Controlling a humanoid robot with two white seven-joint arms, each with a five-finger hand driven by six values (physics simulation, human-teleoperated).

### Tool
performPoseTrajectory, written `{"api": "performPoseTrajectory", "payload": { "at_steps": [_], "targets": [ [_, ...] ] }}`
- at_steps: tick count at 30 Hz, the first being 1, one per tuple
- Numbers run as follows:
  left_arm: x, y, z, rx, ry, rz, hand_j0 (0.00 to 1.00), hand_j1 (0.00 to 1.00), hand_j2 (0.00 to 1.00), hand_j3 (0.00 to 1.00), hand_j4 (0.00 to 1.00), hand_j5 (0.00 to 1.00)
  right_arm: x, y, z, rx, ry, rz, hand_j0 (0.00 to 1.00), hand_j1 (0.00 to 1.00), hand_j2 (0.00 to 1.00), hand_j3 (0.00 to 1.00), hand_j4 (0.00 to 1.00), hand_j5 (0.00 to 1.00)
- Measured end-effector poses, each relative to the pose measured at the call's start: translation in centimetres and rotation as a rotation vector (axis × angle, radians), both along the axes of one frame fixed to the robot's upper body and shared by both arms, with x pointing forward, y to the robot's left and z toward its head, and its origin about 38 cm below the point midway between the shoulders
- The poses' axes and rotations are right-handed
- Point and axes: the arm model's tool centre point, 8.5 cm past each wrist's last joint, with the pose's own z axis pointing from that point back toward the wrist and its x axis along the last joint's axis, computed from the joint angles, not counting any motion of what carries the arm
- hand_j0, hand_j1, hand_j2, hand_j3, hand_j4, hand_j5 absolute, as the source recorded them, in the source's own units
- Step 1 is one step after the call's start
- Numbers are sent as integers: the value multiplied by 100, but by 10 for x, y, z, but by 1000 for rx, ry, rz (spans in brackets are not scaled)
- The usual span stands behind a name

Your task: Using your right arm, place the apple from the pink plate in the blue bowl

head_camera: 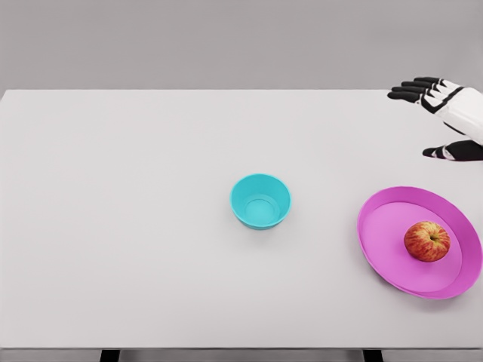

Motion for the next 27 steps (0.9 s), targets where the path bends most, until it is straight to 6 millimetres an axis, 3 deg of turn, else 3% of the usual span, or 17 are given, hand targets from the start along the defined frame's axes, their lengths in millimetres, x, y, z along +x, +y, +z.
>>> {"api": "performPoseTrajectory", "payload": {
  "at_steps": [4,10,13,22,27],
  "targets": [
    [0,0,0,0,0,0,100,100,100,100,100,100,-13,-5,-10,-41,47,7,100,100,100,100,100,100],
    [0,0,0,0,0,0,100,100,100,100,100,100,-30,-15,25,-379,176,62,100,100,100,100,100,100],
    [0,0,0,0,0,0,100,100,100,100,100,100,-36,-14,35,-437,235,86,100,100,100,100,100,100],
    [0,0,0,0,0,0,100,100,100,100,100,100,-63,-17,-20,-456,450,136,100,100,100,100,100,100],
    [0,0,0,0,0,0,100,100,100,100,100,100,-67,-17,-30,-454,476,139,100,100,100,100,100,100]
  ]
}}
